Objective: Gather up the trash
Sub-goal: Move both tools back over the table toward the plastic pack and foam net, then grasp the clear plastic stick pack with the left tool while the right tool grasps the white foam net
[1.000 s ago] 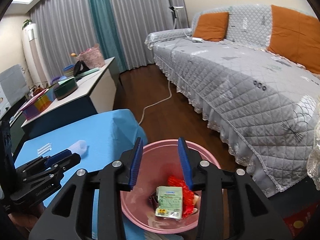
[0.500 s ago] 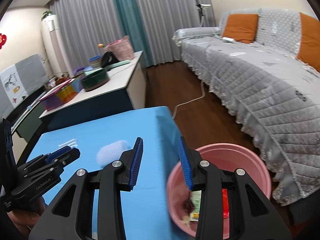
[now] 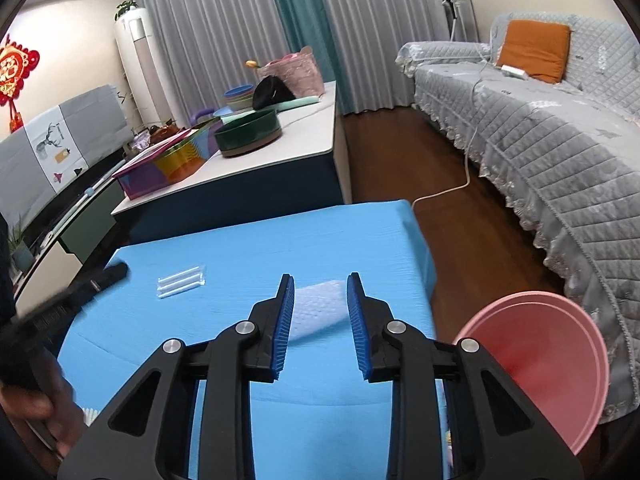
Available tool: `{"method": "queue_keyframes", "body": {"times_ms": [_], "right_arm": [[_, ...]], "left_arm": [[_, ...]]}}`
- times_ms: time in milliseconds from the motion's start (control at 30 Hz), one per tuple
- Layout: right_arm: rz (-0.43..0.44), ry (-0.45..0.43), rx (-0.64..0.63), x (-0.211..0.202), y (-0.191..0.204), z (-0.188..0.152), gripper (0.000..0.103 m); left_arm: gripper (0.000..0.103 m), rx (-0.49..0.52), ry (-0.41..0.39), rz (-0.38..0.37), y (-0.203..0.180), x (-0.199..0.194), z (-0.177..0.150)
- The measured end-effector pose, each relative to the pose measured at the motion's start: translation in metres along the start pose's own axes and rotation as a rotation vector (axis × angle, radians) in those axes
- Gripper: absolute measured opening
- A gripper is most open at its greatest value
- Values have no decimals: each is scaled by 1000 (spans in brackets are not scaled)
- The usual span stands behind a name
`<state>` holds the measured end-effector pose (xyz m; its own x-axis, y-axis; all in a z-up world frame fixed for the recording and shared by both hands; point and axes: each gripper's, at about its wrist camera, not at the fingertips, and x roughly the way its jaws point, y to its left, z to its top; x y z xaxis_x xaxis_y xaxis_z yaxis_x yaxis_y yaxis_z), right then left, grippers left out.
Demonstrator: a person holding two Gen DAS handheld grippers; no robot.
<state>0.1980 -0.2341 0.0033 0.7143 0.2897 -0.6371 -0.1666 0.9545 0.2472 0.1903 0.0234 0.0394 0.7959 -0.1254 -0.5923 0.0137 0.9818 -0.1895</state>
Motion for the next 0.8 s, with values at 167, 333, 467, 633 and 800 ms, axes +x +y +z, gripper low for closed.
{"method": "queue_keyframes", "body": {"times_ms": [167,333,467,633,800], "right_arm": [[8,43,26,21,4,-1,33],[24,93,65,40,3,-4,36],[15,123,68,50,3,-8,42],[-13,177,94,71,-1,-17,52],[-16,231,134,91,-5,-24,53]], "left_arm": [[34,67,-47,47,29,-7,39],[34,106,-25,19,64,19,49],[34,65,41,5,95,55,35],[34,61,130,30,115,93,15],[34,91,183,58,125,118,5]]}}
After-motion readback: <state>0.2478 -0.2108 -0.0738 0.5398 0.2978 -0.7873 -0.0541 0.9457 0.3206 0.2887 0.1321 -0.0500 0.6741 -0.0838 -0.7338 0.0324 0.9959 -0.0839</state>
